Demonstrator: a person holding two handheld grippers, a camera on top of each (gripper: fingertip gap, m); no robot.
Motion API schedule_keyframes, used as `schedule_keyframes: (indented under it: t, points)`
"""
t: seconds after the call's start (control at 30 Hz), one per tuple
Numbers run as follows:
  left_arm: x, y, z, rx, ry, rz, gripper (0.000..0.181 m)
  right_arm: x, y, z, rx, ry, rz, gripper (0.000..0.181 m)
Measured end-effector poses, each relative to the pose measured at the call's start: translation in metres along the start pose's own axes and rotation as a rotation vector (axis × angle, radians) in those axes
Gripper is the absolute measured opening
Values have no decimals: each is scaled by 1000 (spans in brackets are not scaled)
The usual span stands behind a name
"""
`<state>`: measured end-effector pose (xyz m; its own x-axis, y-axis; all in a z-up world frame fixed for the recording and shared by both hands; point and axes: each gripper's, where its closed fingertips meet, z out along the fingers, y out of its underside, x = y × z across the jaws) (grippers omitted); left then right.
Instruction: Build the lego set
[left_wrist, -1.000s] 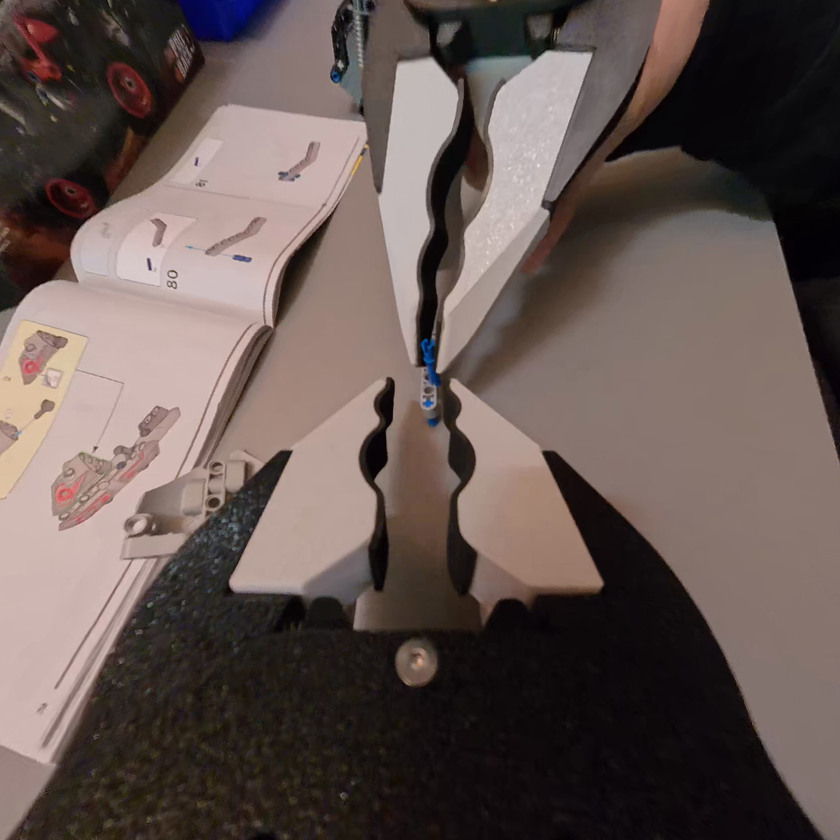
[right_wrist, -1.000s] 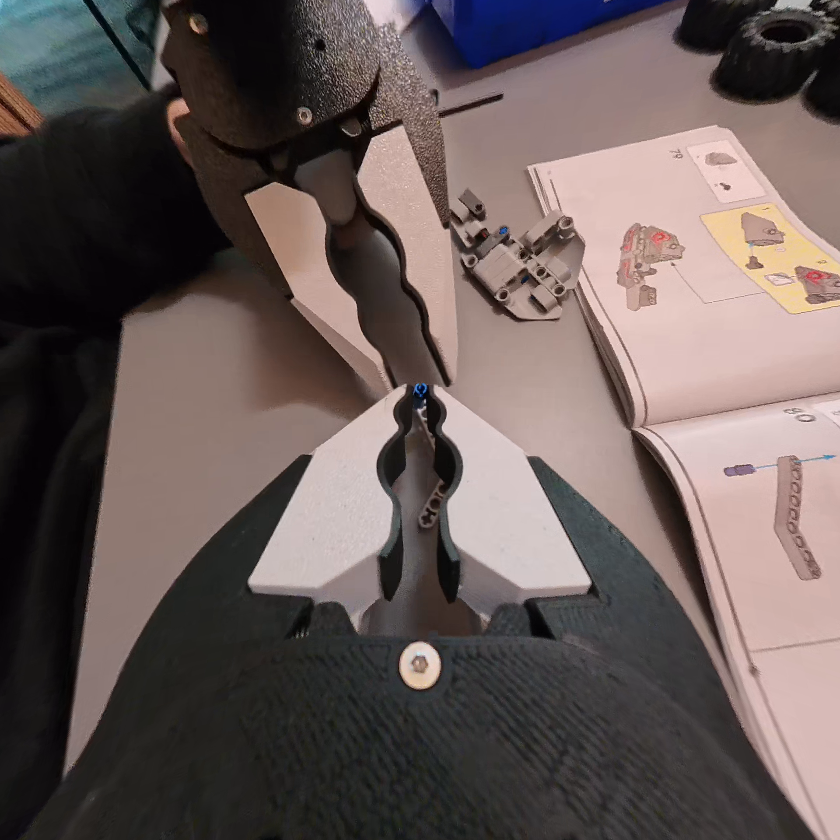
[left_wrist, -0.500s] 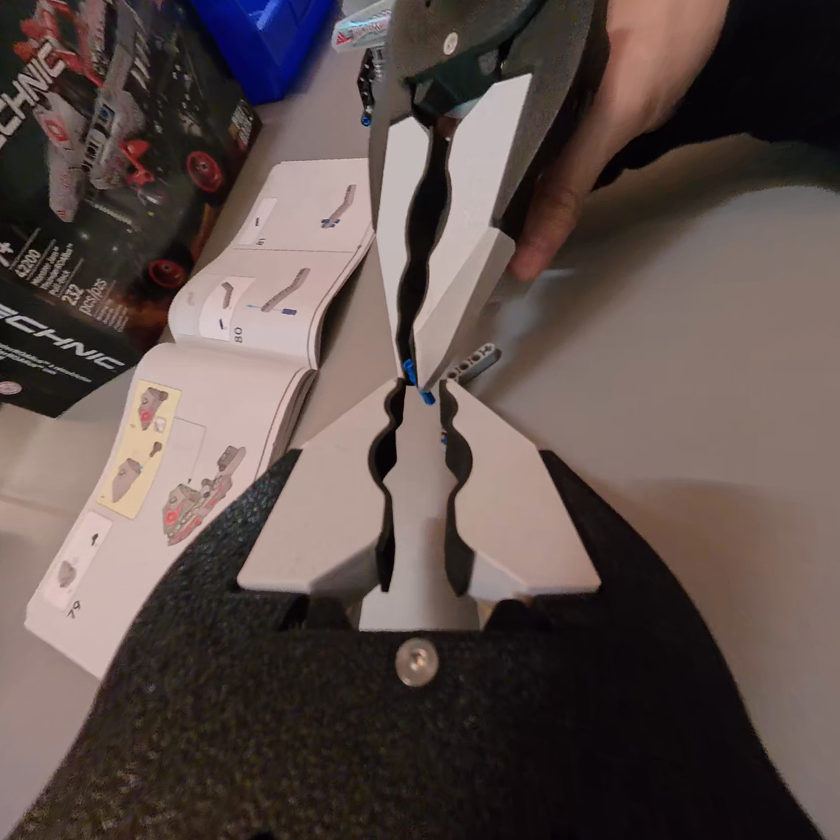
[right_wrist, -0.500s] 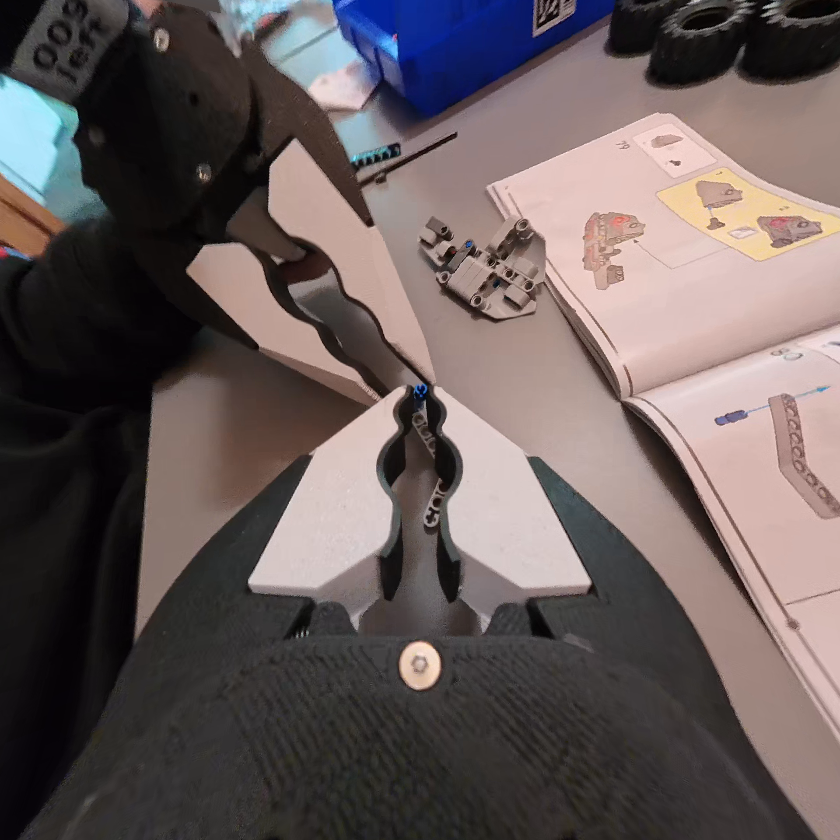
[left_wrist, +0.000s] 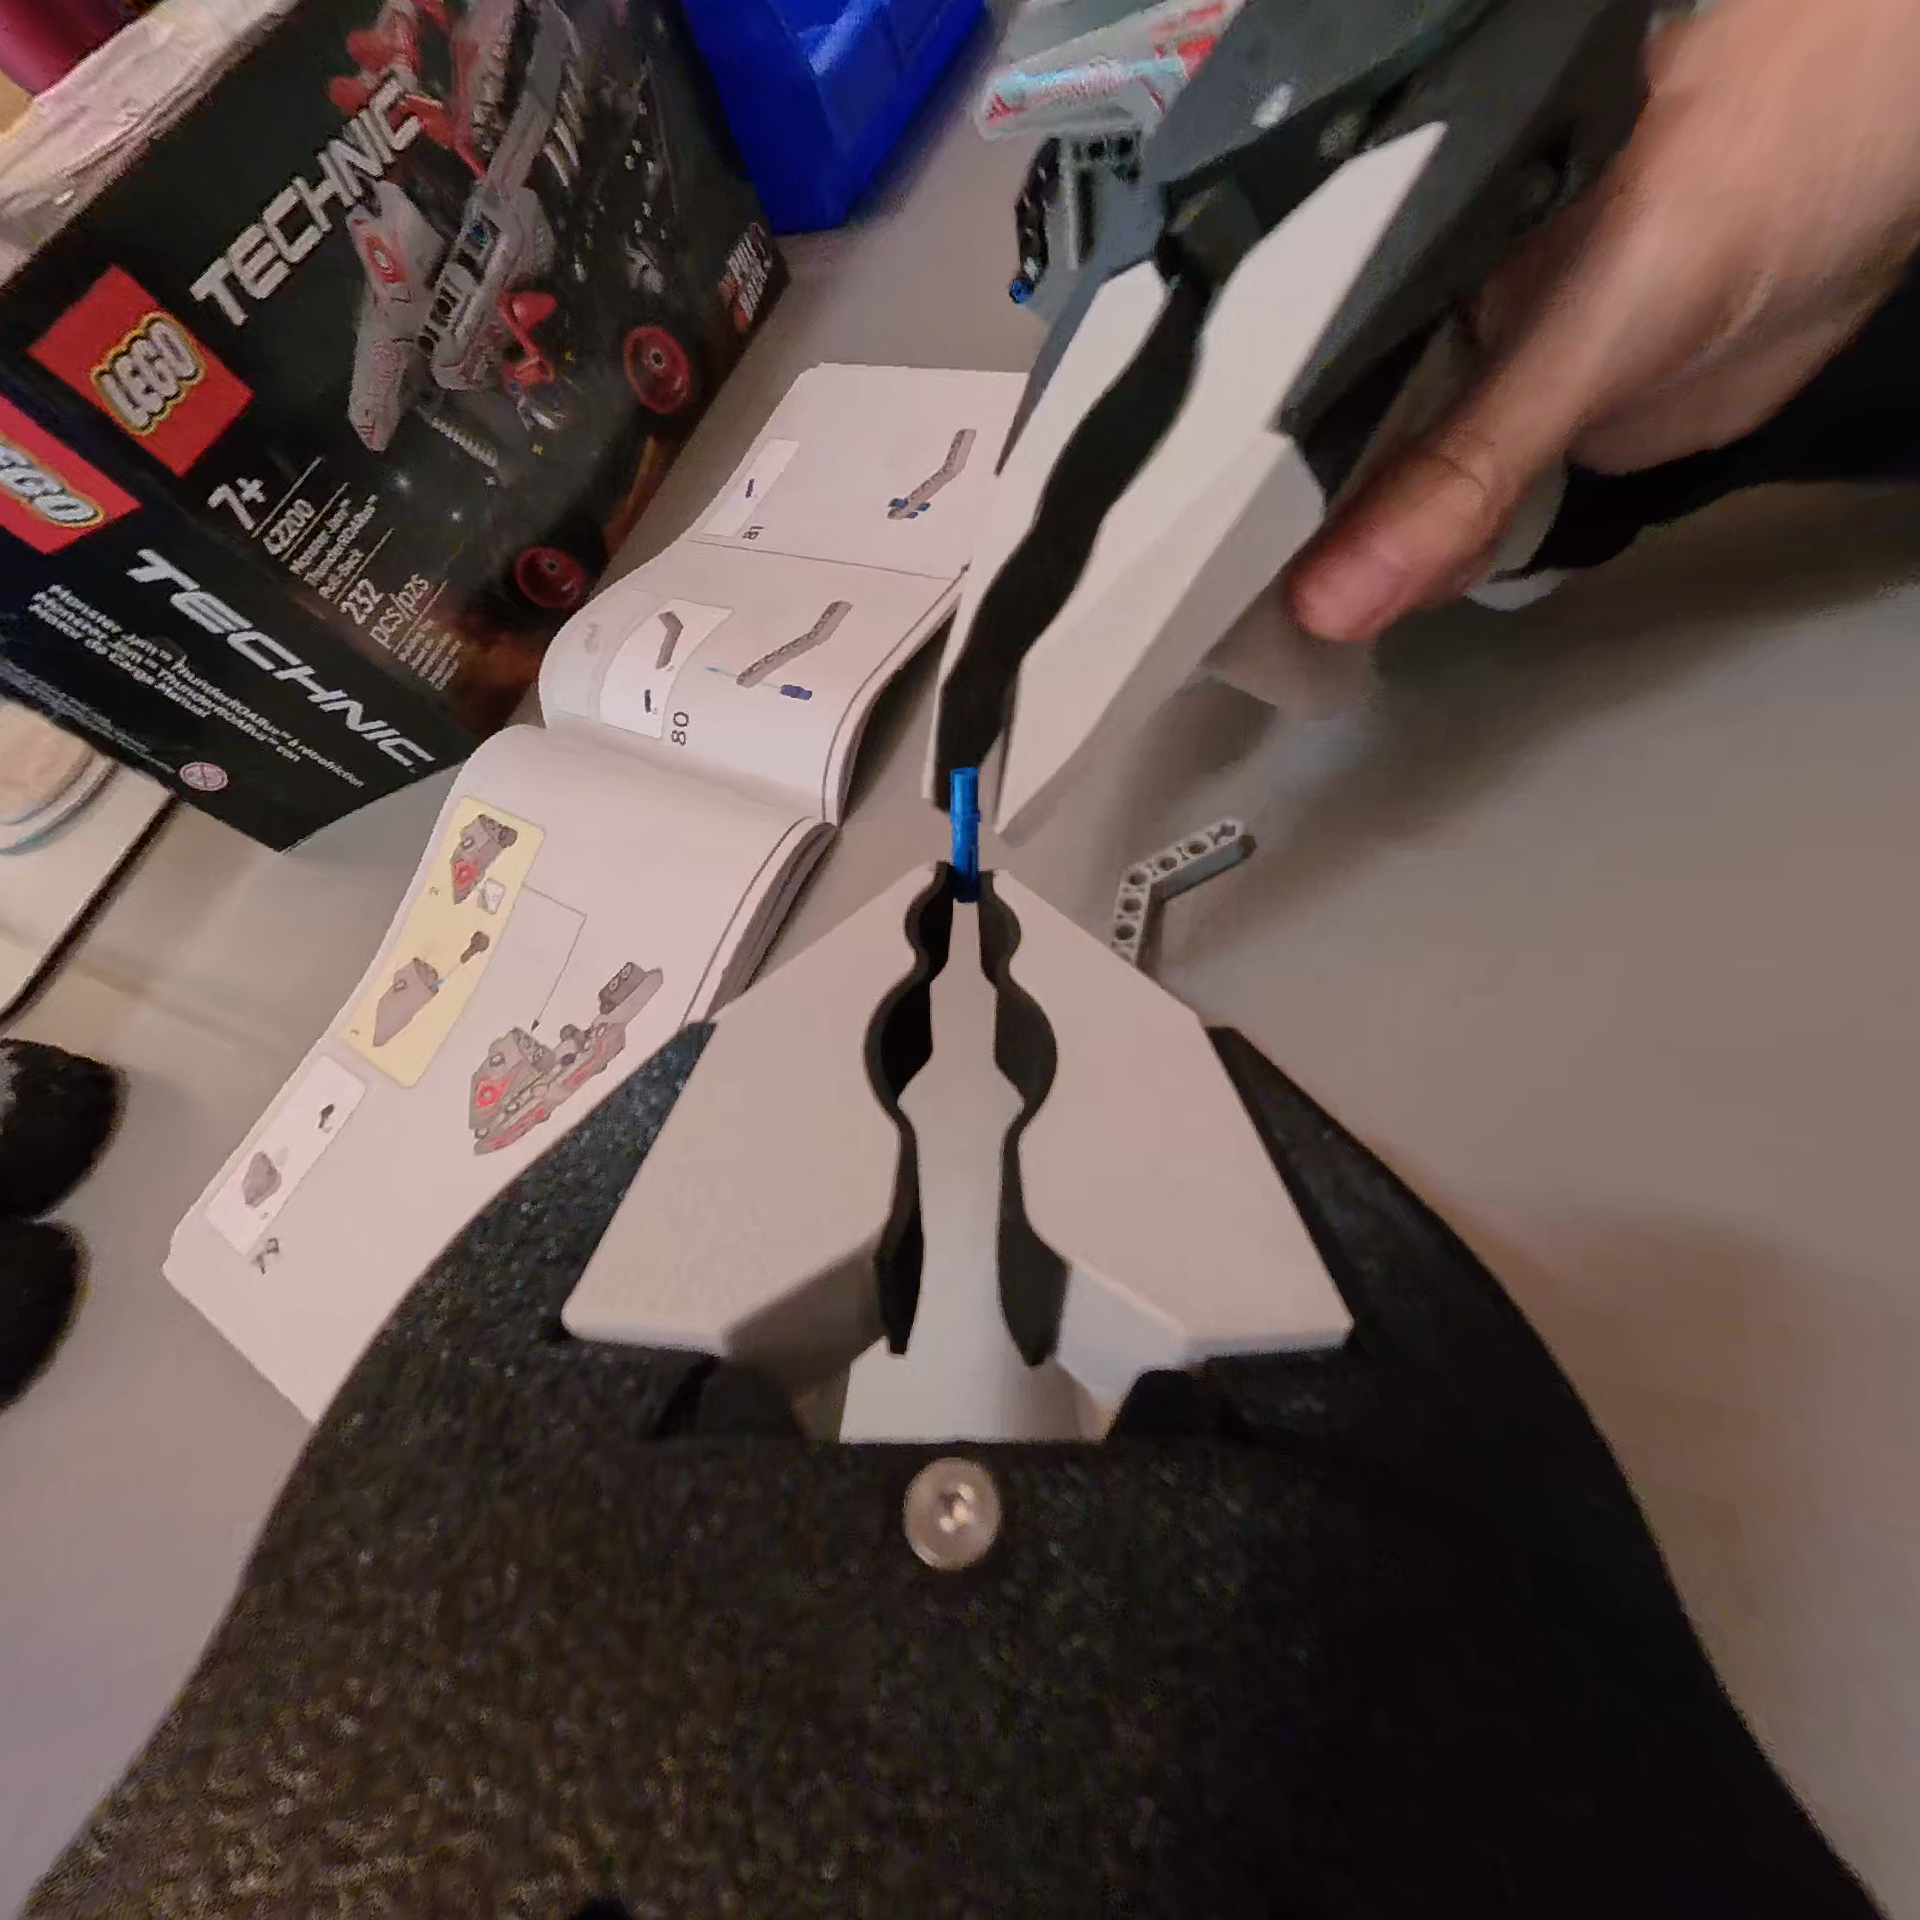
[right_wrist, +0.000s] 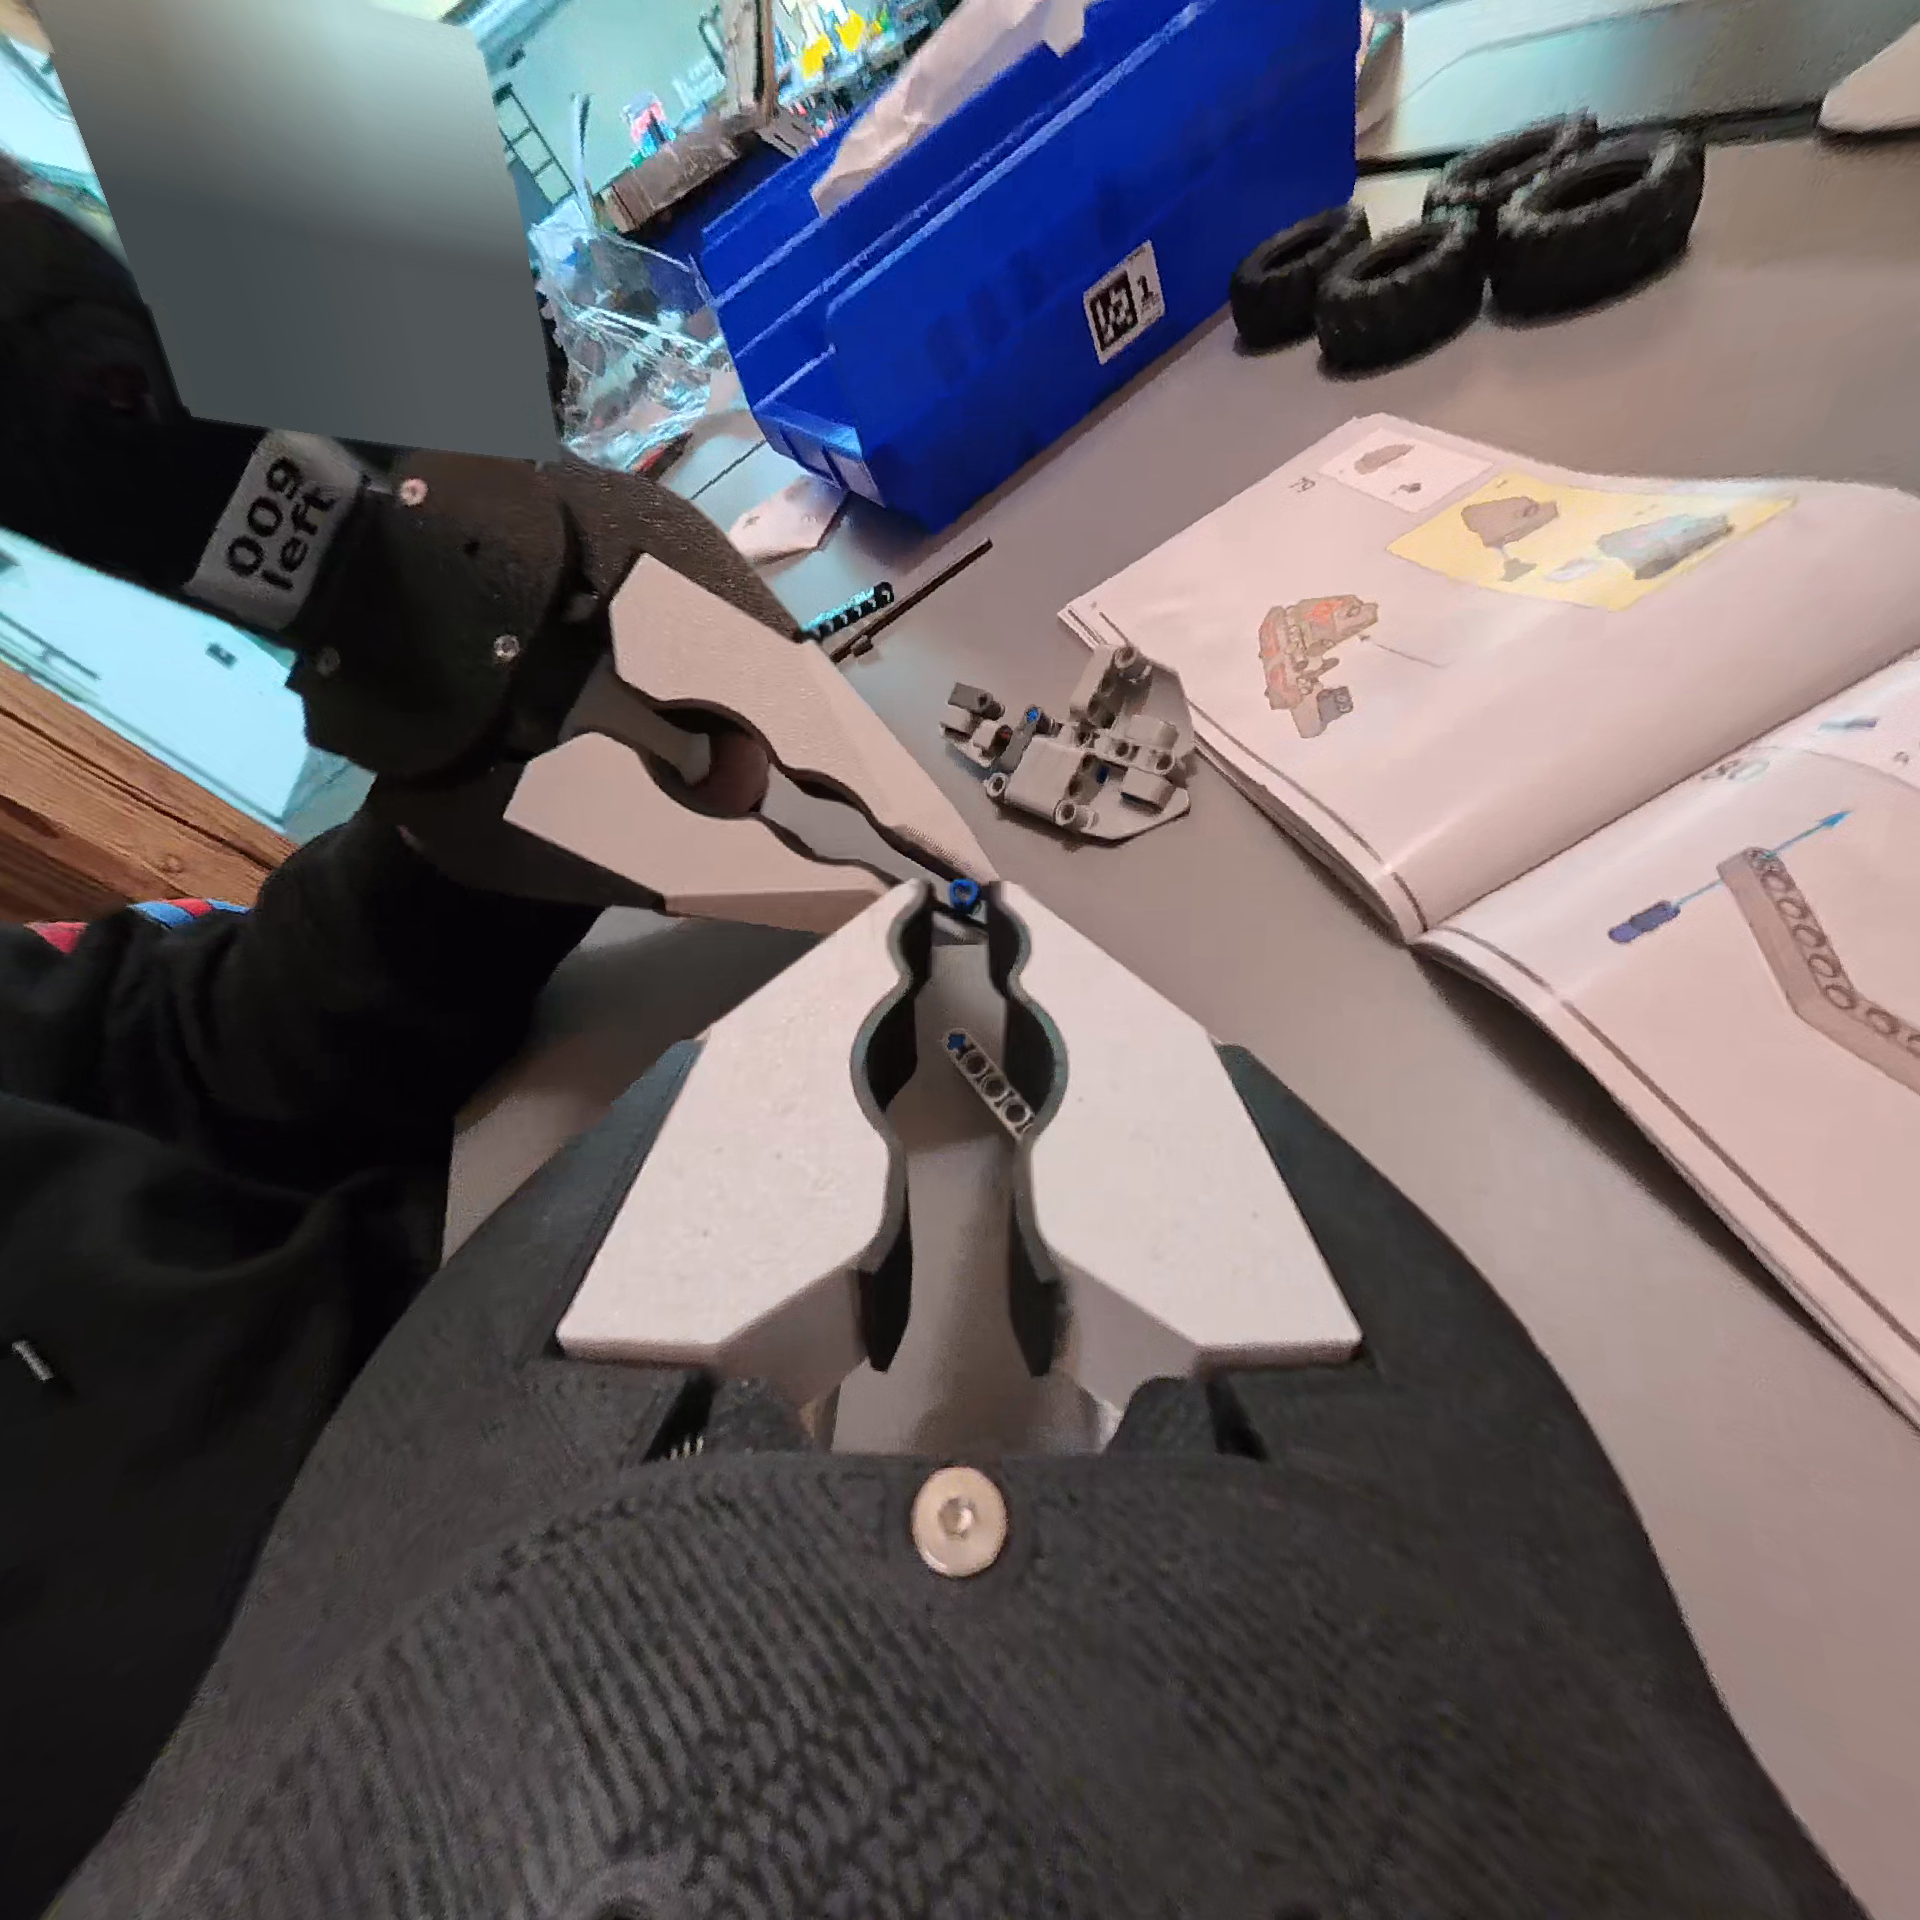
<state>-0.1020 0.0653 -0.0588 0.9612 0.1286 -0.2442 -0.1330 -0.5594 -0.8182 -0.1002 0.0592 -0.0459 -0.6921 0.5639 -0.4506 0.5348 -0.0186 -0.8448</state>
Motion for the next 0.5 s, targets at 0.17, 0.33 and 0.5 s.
schedule_keyframes:
  t: [0.17, 0.33, 0.5]
  points:
    - [1, -19, -11, 207, 115, -169, 1, -1, -19, -14, 137, -10, -40, 24]
    - [1, -25, -12, 249, 102, -148, 1, -20, -18, -8, 155, -88, -57, 14]
    - [2, -31, -15, 284, 99, -130, 1, -19, -22, -10, 174, -38, -151, 2]
